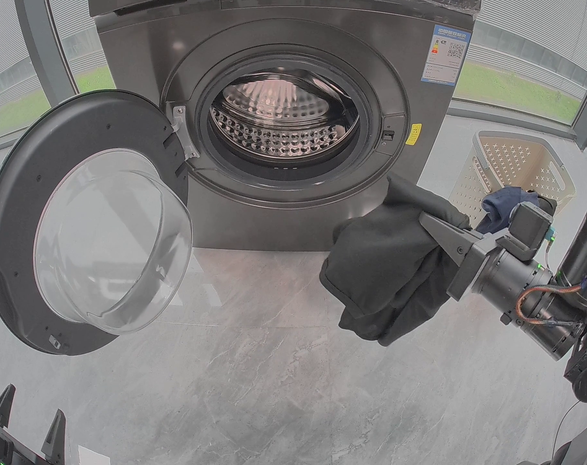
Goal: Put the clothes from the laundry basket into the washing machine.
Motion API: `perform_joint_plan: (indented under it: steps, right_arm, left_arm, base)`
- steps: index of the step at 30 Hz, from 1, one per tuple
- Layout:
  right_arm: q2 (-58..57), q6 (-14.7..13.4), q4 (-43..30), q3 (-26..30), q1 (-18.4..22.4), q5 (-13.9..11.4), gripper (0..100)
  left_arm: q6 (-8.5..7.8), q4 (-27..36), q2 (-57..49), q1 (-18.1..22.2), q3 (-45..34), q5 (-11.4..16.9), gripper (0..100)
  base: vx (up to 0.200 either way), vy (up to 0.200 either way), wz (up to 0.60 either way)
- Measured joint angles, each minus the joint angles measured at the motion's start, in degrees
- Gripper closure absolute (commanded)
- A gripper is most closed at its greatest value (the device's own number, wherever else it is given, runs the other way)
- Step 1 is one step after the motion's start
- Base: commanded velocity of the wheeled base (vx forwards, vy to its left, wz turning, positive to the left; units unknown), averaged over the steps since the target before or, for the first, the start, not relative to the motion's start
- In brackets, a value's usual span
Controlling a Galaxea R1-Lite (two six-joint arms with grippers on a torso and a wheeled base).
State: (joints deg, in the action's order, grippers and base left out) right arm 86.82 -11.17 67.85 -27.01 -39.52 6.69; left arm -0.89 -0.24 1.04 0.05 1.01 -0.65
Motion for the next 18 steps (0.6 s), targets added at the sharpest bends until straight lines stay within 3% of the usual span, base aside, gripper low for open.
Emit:
perform_joint_plan:
  steps: [10, 12, 16, 18]
  right_arm:
    - [7.0, -1.2, 5.2, -3.1, -2.3, 0.4, 100]
    - [8.3, -1.1, 6.2, -3.9, -2.5, 0.5, 100]
    - [10.6, -1.1, 7.6, -6.2, -2.7, 0.7, 100]
    - [11.6, -1.2, 8.1, -7.5, -3.0, 0.8, 100]
  left_arm:
    - [0.49, -1.5, 0.0, 0.0, 0.5, 1.6, 0]
    - [1.22, -2.2, 0.1, 0.0, 2.5, 4.3, 0]
    - [3.35, -1.4, 2.1, -0.5, 8.2, 13.9, 0]
    - [3.89, -1.0, 4.5, -0.7, 10.2, 17.1, 0]
  base:
    - [0.000, 0.000, 0.00]
    - [0.000, 0.000, 0.00]
    - [0.000, 0.000, 0.00]
    - [0.000, 0.000, 0.00]
